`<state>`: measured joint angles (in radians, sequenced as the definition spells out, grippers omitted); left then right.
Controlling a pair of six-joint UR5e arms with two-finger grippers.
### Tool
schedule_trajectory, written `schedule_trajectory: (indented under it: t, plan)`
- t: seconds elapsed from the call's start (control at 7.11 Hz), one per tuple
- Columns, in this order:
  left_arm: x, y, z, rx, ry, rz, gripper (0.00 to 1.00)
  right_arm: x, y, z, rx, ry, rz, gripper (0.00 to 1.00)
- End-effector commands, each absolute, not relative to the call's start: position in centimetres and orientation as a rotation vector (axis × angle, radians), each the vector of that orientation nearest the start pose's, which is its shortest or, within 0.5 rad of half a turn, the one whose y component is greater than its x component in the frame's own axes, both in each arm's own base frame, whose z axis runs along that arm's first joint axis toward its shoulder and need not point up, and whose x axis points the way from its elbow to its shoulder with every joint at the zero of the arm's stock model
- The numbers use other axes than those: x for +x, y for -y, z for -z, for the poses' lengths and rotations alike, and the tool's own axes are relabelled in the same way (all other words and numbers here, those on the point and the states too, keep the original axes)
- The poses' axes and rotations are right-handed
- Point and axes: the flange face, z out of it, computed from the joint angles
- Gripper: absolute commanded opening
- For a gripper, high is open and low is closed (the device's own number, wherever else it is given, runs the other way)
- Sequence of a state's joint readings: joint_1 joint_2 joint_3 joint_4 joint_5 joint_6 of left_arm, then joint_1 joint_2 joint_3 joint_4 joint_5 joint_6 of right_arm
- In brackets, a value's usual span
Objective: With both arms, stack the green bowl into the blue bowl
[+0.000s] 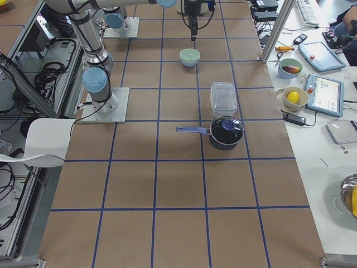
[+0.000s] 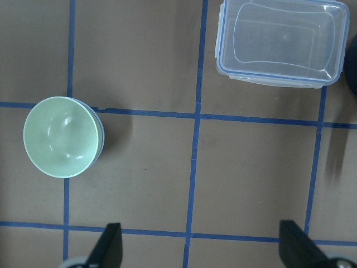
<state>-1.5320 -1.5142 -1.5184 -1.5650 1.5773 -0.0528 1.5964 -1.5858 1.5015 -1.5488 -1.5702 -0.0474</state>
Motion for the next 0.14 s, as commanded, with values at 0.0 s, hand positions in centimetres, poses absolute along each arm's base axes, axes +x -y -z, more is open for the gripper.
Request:
schedule_trajectory:
  t: [0.0]
  plan:
    - [-11.66,48.75,-54.25,-0.139,-3.14,0.166,1.0,14.55,48.83,-52.85,-0.096,-3.137,0.116,1.0]
